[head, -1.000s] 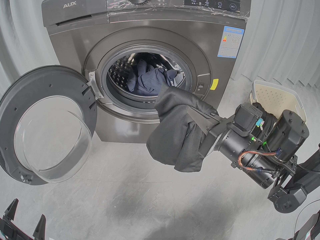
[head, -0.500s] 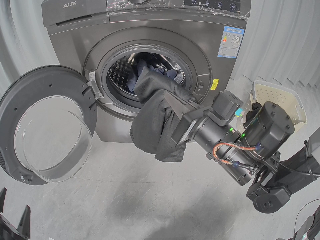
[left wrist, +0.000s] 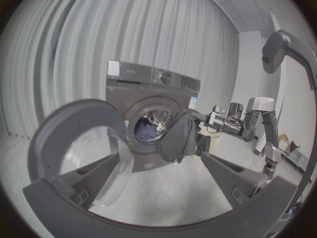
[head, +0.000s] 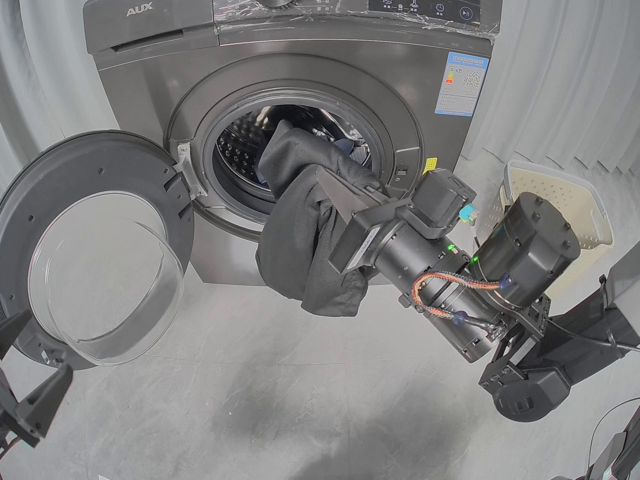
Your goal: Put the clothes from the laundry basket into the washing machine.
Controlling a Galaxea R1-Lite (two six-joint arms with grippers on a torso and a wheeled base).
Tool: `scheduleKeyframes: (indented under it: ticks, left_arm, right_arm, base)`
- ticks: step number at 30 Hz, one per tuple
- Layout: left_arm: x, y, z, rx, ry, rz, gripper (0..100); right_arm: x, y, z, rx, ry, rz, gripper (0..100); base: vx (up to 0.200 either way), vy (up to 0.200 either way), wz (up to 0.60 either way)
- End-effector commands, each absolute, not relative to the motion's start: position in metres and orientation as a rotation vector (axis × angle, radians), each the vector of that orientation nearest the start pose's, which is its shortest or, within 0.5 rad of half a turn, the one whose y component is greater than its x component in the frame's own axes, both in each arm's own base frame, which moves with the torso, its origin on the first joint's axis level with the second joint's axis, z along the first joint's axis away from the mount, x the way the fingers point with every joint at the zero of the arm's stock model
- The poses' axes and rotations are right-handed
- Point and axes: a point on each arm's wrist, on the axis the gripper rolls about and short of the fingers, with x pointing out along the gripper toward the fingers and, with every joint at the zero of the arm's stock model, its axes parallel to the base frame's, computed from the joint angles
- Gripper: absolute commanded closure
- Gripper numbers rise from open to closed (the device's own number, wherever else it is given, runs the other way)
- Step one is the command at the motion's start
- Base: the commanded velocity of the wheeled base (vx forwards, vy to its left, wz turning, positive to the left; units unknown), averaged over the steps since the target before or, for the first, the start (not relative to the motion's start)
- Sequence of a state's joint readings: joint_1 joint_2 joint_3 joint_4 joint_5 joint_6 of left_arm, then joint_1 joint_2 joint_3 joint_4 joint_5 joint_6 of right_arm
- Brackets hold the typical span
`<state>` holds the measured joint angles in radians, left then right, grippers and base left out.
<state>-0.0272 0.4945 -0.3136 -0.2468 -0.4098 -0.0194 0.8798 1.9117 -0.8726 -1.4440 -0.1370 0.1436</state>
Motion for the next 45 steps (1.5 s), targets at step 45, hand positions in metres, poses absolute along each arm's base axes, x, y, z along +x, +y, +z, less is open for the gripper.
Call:
scheduleKeyframes:
  ticks: [45]
  left_arm:
    - [0.291,-0.107,0.116,0.04,0.298,-0.825,0]
  right_arm:
    - [0.216,0.277,0.211,0.344,-0.311,0.794,100]
  base:
    - [0.0,0.0,0.0]
